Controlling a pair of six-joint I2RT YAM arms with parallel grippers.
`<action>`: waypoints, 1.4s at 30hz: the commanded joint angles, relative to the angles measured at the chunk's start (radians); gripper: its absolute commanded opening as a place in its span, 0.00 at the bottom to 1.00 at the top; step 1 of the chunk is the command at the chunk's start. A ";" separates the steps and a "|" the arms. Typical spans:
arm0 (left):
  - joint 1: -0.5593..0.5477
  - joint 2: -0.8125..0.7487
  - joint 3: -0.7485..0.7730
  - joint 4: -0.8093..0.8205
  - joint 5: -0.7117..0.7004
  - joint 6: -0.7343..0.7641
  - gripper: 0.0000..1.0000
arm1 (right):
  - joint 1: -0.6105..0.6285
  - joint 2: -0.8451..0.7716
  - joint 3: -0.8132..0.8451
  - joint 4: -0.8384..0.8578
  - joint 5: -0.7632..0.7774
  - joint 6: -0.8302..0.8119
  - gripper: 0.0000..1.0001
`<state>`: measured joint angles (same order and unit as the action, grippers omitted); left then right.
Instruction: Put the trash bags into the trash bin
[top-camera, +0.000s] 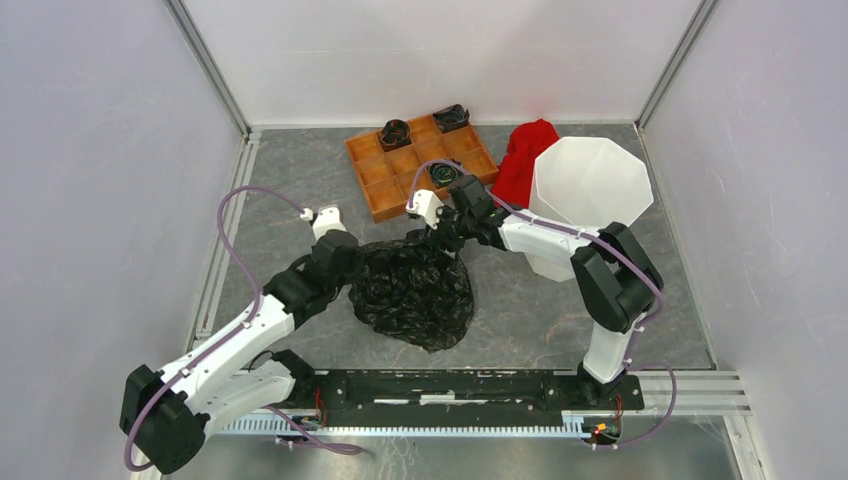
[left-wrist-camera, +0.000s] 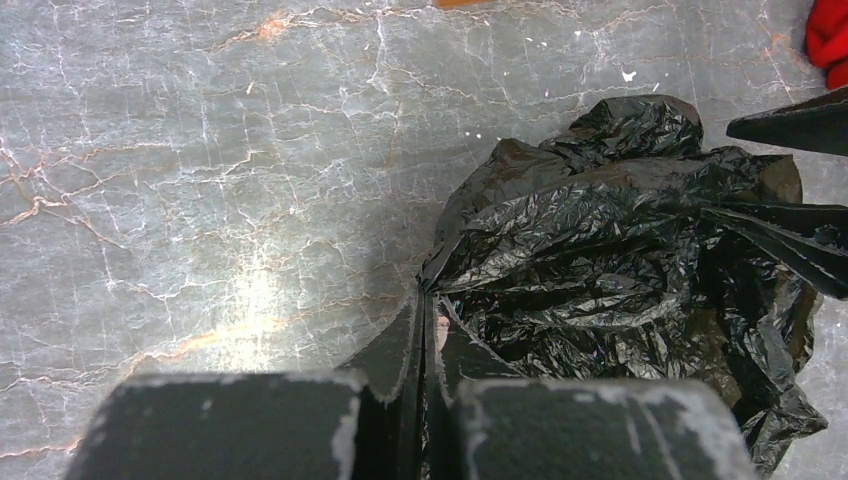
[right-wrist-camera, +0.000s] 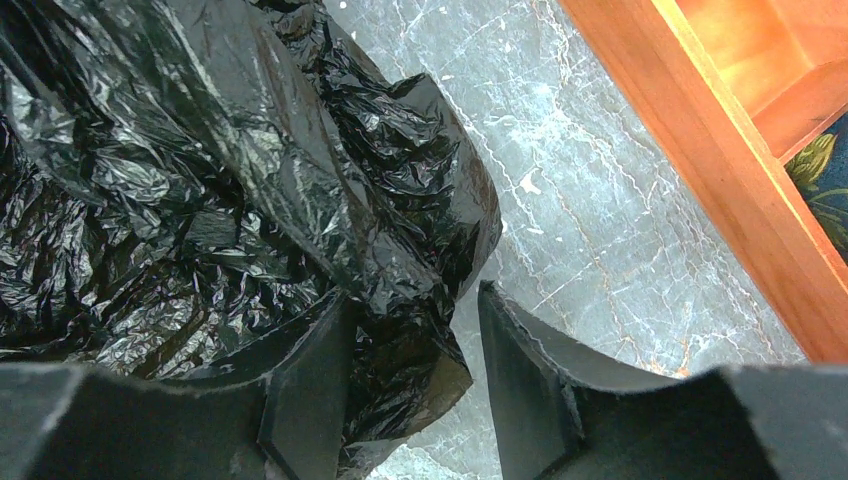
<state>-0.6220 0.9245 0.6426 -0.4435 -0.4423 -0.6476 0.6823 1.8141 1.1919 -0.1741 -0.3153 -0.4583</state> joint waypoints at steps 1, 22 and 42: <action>0.004 0.011 0.047 0.044 -0.013 0.046 0.02 | -0.001 -0.016 0.046 0.037 0.003 -0.009 0.53; 0.004 0.030 0.075 0.065 0.010 0.082 0.02 | -0.003 -0.007 0.054 0.090 -0.059 0.007 0.77; 0.004 0.052 0.167 -0.070 0.014 -0.048 0.89 | -0.012 -0.306 -0.178 0.089 0.632 0.488 0.00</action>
<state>-0.6220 1.0065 0.7776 -0.4599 -0.4179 -0.6170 0.6785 1.5787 1.0573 -0.0963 0.0723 -0.1806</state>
